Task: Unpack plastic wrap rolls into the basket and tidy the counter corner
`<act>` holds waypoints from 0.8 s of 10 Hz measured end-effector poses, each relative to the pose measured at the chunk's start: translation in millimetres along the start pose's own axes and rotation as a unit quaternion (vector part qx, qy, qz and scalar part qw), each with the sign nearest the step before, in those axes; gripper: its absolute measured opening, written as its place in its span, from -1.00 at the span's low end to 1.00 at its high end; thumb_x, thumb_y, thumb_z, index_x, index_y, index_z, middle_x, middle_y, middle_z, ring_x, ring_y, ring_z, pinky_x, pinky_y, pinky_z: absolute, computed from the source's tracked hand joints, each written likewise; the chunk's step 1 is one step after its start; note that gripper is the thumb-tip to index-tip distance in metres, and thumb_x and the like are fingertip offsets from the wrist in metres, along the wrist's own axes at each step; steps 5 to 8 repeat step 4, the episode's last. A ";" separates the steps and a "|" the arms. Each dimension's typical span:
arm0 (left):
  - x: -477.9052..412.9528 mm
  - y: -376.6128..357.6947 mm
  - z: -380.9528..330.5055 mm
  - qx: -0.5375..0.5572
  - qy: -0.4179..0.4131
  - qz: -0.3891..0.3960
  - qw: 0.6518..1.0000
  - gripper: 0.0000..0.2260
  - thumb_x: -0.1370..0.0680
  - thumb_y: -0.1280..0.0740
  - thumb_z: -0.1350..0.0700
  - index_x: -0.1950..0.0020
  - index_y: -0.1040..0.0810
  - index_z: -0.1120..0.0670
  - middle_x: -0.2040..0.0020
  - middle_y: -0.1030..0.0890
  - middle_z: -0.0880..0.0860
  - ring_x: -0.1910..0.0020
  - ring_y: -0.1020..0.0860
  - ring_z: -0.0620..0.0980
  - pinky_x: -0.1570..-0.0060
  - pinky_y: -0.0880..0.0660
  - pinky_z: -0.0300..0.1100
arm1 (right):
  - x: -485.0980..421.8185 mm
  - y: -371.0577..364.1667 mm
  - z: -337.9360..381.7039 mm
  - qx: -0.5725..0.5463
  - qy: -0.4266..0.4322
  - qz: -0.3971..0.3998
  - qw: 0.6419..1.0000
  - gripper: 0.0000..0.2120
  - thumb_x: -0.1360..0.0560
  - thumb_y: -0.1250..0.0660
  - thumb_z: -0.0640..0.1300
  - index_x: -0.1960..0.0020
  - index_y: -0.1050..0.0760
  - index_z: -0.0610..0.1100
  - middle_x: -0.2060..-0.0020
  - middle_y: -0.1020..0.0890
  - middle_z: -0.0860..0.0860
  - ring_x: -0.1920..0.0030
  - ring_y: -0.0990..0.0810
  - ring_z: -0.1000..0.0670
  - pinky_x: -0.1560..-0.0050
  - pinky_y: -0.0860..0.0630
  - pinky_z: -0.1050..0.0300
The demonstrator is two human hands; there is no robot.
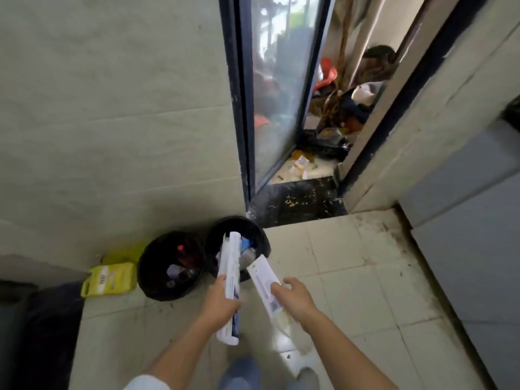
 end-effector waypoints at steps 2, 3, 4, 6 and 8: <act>-96.0 23.3 25.8 0.077 0.005 0.000 0.997 -0.26 -0.40 -0.30 0.32 -0.52 -0.20 -0.11 -0.34 -0.50 0.04 -0.25 -0.50 0.08 -0.16 -0.44 -0.13 | -100.5 -49.6 23.1 0.023 -0.023 -0.028 0.999 -0.59 -0.33 -0.36 0.07 -0.04 -0.41 -0.18 0.03 -0.57 -0.12 0.05 -0.57 -0.14 0.12 -0.46 0.09; -146.1 20.0 41.9 0.086 0.029 -0.011 0.996 -0.40 -0.41 -0.30 0.26 -0.42 -0.32 -0.08 -0.25 -0.57 0.03 -0.11 -0.55 0.07 -0.14 -0.49 -0.07 | -155.6 -70.1 25.1 0.025 -0.031 -0.030 0.999 -0.73 -0.43 -0.34 -0.02 0.00 -0.44 -0.18 0.09 -0.55 -0.10 0.11 -0.54 -0.10 0.12 -0.45 0.08; -194.7 12.3 59.2 0.151 0.062 -0.023 0.986 -0.50 -0.45 -0.32 0.24 -0.39 -0.38 0.07 -0.19 -0.58 0.05 -0.02 -0.52 0.00 -0.13 -0.48 -0.08 | -206.4 -86.6 35.8 0.039 0.001 -0.035 0.999 -0.81 -0.45 -0.31 -0.05 0.10 -0.46 -0.19 0.26 -0.48 -0.06 0.23 -0.46 -0.07 0.19 -0.40 0.07; -194.7 12.3 59.2 0.151 0.062 -0.023 0.986 -0.50 -0.45 -0.32 0.24 -0.39 -0.38 0.07 -0.19 -0.58 0.05 -0.02 -0.52 0.00 -0.13 -0.48 -0.08 | -206.4 -86.6 35.8 0.039 0.001 -0.035 0.999 -0.81 -0.45 -0.31 -0.05 0.10 -0.46 -0.19 0.26 -0.48 -0.06 0.23 -0.46 -0.07 0.19 -0.40 0.07; -194.7 12.3 59.2 0.151 0.062 -0.023 0.986 -0.50 -0.45 -0.32 0.24 -0.39 -0.38 0.07 -0.19 -0.58 0.05 -0.02 -0.52 0.00 -0.13 -0.48 -0.08 | -206.4 -86.6 35.8 0.039 0.001 -0.035 0.999 -0.81 -0.45 -0.31 -0.05 0.10 -0.46 -0.19 0.26 -0.48 -0.06 0.23 -0.46 -0.07 0.19 -0.40 0.07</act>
Point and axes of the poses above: each hand's wrist, its own x-axis away from the middle knuckle, its own y-axis out of the back of the hand, z = x × y, the point moved 10 cm from there along -x, towards the middle knuckle
